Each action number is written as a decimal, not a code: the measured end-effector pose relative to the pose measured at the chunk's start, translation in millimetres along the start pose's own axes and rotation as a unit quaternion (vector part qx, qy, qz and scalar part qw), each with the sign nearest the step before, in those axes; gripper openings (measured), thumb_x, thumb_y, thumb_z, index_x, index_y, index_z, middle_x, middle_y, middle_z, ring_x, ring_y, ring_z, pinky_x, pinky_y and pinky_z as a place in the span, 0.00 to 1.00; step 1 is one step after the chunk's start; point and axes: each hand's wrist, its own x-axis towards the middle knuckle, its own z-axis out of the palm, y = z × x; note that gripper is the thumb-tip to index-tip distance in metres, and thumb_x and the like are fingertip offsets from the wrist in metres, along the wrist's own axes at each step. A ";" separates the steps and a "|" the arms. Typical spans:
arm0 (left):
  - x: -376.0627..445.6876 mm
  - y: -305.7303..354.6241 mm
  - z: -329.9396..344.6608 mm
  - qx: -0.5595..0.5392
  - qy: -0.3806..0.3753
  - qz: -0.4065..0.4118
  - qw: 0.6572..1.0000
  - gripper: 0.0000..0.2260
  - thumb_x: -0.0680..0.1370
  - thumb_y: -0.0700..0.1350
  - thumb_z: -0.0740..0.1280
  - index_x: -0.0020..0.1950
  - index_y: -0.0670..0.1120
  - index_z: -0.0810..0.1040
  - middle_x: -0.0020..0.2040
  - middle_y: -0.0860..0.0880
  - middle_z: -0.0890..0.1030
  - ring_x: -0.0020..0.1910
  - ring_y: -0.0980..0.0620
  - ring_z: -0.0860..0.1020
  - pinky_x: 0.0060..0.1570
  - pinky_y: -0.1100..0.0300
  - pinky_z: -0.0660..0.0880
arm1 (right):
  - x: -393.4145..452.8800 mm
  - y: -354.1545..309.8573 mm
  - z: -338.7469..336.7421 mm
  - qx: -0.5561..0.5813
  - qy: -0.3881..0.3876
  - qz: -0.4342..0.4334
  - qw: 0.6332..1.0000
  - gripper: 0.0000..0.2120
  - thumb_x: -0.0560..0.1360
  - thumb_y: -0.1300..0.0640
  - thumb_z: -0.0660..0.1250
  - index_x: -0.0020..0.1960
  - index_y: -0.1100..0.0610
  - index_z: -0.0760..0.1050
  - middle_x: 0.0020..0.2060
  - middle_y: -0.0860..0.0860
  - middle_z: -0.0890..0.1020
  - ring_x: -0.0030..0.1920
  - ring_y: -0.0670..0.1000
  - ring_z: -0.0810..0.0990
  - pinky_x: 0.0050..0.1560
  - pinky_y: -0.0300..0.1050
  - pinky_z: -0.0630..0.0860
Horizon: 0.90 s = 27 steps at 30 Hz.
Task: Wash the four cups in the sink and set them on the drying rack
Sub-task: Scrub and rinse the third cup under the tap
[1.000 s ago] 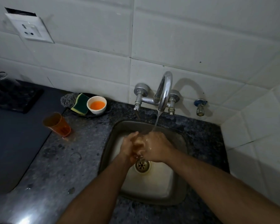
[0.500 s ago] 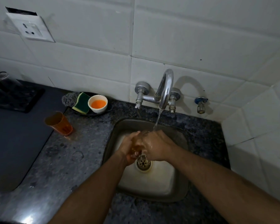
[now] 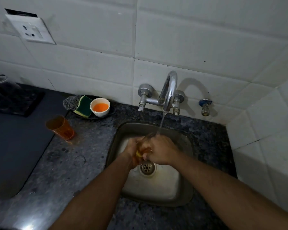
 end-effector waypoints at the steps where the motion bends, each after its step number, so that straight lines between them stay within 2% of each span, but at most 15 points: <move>1: -0.6 -0.2 1.2 -0.022 -0.010 0.027 0.999 0.18 0.83 0.49 0.60 0.39 0.42 0.80 0.32 0.45 0.80 0.26 0.50 0.78 0.25 0.63 0.71 | 1.1 0.1 2.2 0.069 0.014 0.034 0.997 0.10 0.74 0.49 0.76 0.55 0.45 0.83 0.49 0.42 0.85 0.47 0.42 0.82 0.54 0.47 0.82; 3: 1.0 -4.8 3.9 -0.038 -0.016 0.076 0.996 0.16 0.84 0.49 0.62 0.41 0.43 0.80 0.32 0.48 0.81 0.26 0.53 0.78 0.24 0.63 0.70 | -0.8 -3.6 1.7 0.144 0.032 0.075 0.986 0.12 0.75 0.52 0.77 0.58 0.45 0.84 0.49 0.43 0.86 0.48 0.41 0.83 0.54 0.45 0.82; 4: 1.3 -7.2 4.4 -0.032 -0.013 0.082 0.996 0.15 0.83 0.50 0.63 0.42 0.43 0.80 0.31 0.49 0.80 0.24 0.54 0.76 0.20 0.64 0.66 | -2.3 -2.0 0.6 0.117 0.032 0.046 0.992 0.13 0.75 0.53 0.76 0.59 0.45 0.83 0.50 0.43 0.86 0.48 0.42 0.83 0.53 0.45 0.82; 6: 0.8 -8.5 2.7 -0.019 0.004 0.046 0.999 0.16 0.83 0.50 0.63 0.41 0.43 0.79 0.30 0.48 0.79 0.21 0.54 0.74 0.17 0.67 0.62 | -5.6 1.9 -0.9 -0.036 0.018 -0.063 0.997 0.13 0.74 0.51 0.76 0.57 0.44 0.81 0.51 0.43 0.83 0.49 0.45 0.82 0.50 0.44 0.82; 7: 2.0 -8.3 0.5 -0.006 0.014 0.013 1.000 0.17 0.83 0.50 0.62 0.39 0.42 0.79 0.30 0.46 0.78 0.19 0.54 0.72 0.15 0.68 0.61 | -5.3 4.9 -1.2 -0.122 0.014 -0.106 0.987 0.11 0.74 0.48 0.75 0.55 0.43 0.80 0.50 0.43 0.82 0.48 0.46 0.82 0.47 0.45 0.82; 9: 3.1 -6.8 -2.8 0.039 0.007 -0.039 0.998 0.20 0.83 0.52 0.60 0.38 0.41 0.77 0.32 0.44 0.75 0.16 0.54 0.68 0.14 0.69 0.57 | -3.9 9.7 -1.3 -0.169 0.005 -0.127 0.977 0.09 0.73 0.44 0.74 0.52 0.43 0.79 0.47 0.42 0.81 0.45 0.47 0.82 0.45 0.46 0.82; 11: 7.5 -4.0 -4.9 0.055 -0.008 -0.041 0.998 0.21 0.83 0.54 0.60 0.38 0.42 0.79 0.33 0.44 0.76 0.18 0.54 0.68 0.15 0.68 0.59 | -1.9 7.0 -3.4 -0.136 0.003 -0.094 0.986 0.06 0.74 0.45 0.74 0.49 0.44 0.79 0.44 0.42 0.80 0.43 0.47 0.80 0.46 0.47 0.82; 13: 10.3 -2.3 -2.8 0.000 -0.016 0.008 1.000 0.18 0.82 0.53 0.64 0.41 0.42 0.82 0.35 0.44 0.79 0.25 0.50 0.75 0.23 0.63 0.69 | -0.9 0.8 -7.1 -0.021 0.007 -0.014 1.000 0.05 0.73 0.51 0.75 0.46 0.45 0.80 0.41 0.43 0.83 0.43 0.46 0.81 0.47 0.46 0.81; 15: 9.8 -3.0 0.0 -0.054 -0.009 0.067 0.996 0.13 0.81 0.50 0.68 0.48 0.40 0.83 0.39 0.43 0.82 0.33 0.48 0.80 0.31 0.59 0.76 | -0.5 -2.5 -6.1 0.081 0.014 0.063 0.995 0.07 0.71 0.55 0.77 0.44 0.46 0.80 0.39 0.44 0.83 0.41 0.44 0.83 0.46 0.45 0.82; 16: 8.4 -4.2 1.1 -0.055 0.004 0.079 0.995 0.11 0.80 0.49 0.68 0.49 0.41 0.82 0.38 0.44 0.82 0.32 0.49 0.80 0.29 0.61 0.76 | -1.2 -4.3 -6.9 0.064 0.008 0.060 0.996 0.06 0.72 0.55 0.77 0.44 0.47 0.81 0.40 0.45 0.84 0.42 0.45 0.83 0.46 0.45 0.82; 19: 7.4 -8.9 0.3 -0.002 0.009 0.018 1.000 0.17 0.83 0.51 0.63 0.40 0.43 0.79 0.30 0.47 0.77 0.21 0.52 0.73 0.17 0.67 0.61 | -7.1 -4.2 -12.7 -0.096 0.003 -0.064 0.993 0.06 0.74 0.49 0.74 0.49 0.48 0.81 0.45 0.46 0.83 0.45 0.48 0.82 0.48 0.44 0.79; 21: 5.9 -6.5 -0.4 0.031 -0.011 -0.017 0.999 0.19 0.83 0.53 0.61 0.39 0.42 0.80 0.32 0.45 0.77 0.21 0.51 0.72 0.16 0.67 0.56 | -10.7 2.1 -12.9 -0.109 0.026 -0.090 0.990 0.08 0.74 0.46 0.73 0.51 0.47 0.81 0.47 0.45 0.84 0.47 0.47 0.82 0.48 0.42 0.77; 24: 11.0 0.1 1.6 0.037 -0.010 -0.010 0.999 0.19 0.83 0.51 0.62 0.39 0.42 0.83 0.33 0.44 0.78 0.20 0.52 0.70 0.16 0.67 0.56 | -18.6 14.0 2.8 0.025 0.107 -0.039 0.993 0.14 0.71 0.45 0.77 0.56 0.45 0.84 0.48 0.43 0.87 0.47 0.44 0.85 0.50 0.45 0.82; 25: 12.1 0.0 2.8 0.025 -0.004 -0.012 1.000 0.20 0.83 0.50 0.61 0.38 0.42 0.83 0.31 0.44 0.78 0.19 0.52 0.70 0.15 0.67 0.56 | -22.5 15.6 9.0 0.108 0.159 -0.010 0.981 0.13 0.69 0.47 0.80 0.53 0.45 0.86 0.46 0.42 0.87 0.45 0.42 0.85 0.48 0.47 0.83; 27: 15.7 -2.9 4.3 -0.002 0.009 -0.017 1.000 0.22 0.83 0.50 0.57 0.38 0.41 0.83 0.29 0.44 0.76 0.18 0.51 0.70 0.15 0.68 0.56 | -29.0 15.9 18.9 0.222 0.284 0.035 0.932 0.13 0.65 0.53 0.84 0.47 0.47 0.86 0.45 0.42 0.86 0.46 0.43 0.84 0.47 0.47 0.83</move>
